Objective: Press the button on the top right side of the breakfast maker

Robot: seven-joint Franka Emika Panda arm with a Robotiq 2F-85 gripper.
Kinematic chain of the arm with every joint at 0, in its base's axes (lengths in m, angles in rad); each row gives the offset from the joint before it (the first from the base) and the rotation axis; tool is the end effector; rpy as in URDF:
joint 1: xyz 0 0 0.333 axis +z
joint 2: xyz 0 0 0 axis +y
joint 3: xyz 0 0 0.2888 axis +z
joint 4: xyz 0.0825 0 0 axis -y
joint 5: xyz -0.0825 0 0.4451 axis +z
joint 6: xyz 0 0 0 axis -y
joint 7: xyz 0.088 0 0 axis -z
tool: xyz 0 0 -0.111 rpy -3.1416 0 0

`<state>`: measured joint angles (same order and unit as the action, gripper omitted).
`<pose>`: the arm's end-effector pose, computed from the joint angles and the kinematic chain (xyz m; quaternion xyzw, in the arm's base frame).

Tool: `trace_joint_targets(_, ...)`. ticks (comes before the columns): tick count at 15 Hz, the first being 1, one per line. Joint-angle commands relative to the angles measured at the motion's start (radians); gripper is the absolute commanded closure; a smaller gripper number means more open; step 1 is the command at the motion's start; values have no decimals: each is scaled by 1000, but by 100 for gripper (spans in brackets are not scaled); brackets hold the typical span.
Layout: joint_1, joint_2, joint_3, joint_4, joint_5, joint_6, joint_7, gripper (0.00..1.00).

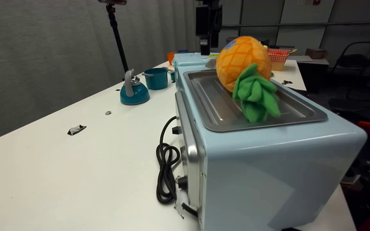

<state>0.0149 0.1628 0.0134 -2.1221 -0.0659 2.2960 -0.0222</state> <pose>0.6077 0.0156 0.2655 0.9986 0.0468 0.0056 0.0237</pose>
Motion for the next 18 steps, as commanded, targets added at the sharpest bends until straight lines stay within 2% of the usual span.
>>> trace_joint_targets(1,10,49,0,72,-8,1,44,0)
trace_joint_targets(2,13,54,2,78,-5,3,52,25)
trace_joint_targets(3,15,59,4,84,-5,4,55,26)
trace_joint_targets(6,30,72,13,108,-11,-12,69,51)
trace_joint_targets(12,47,83,9,135,-34,-23,81,95)
trace_joint_targets(13,46,81,7,138,-40,-27,82,100)
trace_joint_targets(18,42,70,2,142,-39,-66,80,100)
